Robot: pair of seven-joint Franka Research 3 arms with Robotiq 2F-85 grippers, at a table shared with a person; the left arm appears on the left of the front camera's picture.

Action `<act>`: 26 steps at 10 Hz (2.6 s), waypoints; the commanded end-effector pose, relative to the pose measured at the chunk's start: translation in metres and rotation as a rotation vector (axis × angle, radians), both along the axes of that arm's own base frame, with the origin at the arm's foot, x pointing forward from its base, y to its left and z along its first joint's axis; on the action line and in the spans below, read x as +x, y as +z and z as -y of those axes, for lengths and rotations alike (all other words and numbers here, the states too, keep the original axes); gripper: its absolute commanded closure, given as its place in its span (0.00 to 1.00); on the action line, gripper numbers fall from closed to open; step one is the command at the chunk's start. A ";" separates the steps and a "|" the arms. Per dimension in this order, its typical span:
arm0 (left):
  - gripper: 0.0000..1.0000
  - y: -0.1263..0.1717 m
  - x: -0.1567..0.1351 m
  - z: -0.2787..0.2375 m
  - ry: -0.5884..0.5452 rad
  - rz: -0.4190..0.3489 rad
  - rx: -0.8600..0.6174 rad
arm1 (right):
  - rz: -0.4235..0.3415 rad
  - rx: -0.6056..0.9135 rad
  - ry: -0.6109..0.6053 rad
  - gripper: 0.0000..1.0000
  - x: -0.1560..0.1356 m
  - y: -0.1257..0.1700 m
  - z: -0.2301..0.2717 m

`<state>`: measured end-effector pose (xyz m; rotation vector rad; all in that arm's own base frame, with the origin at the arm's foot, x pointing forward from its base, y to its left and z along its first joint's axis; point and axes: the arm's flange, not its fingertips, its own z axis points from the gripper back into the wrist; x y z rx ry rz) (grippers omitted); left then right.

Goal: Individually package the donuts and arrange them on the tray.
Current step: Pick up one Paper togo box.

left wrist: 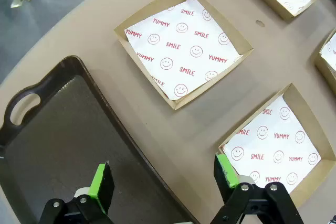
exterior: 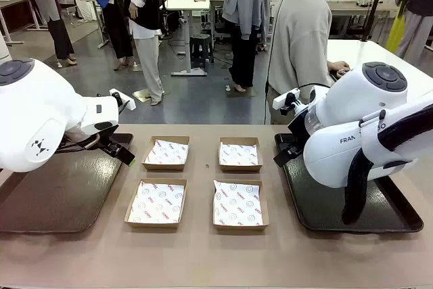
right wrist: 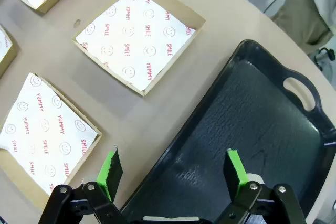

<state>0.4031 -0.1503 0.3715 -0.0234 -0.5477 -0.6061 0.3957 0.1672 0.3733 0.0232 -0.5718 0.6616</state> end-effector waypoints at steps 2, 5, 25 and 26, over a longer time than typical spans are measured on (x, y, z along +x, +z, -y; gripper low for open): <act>0.00 0.000 0.000 0.000 0.000 0.000 0.000 | 0.000 0.000 0.000 0.00 0.000 0.000 0.000; 0.00 0.000 0.000 0.000 0.000 0.000 0.000 | 0.000 0.000 0.000 0.00 0.000 0.000 0.000; 0.00 0.045 -0.065 -0.035 -0.019 -0.058 0.047 | -0.077 -0.041 0.050 0.00 -0.076 0.025 0.016; 0.00 0.054 -0.095 -0.048 -0.032 -0.100 0.064 | -0.116 -0.054 0.039 0.00 -0.107 0.030 0.027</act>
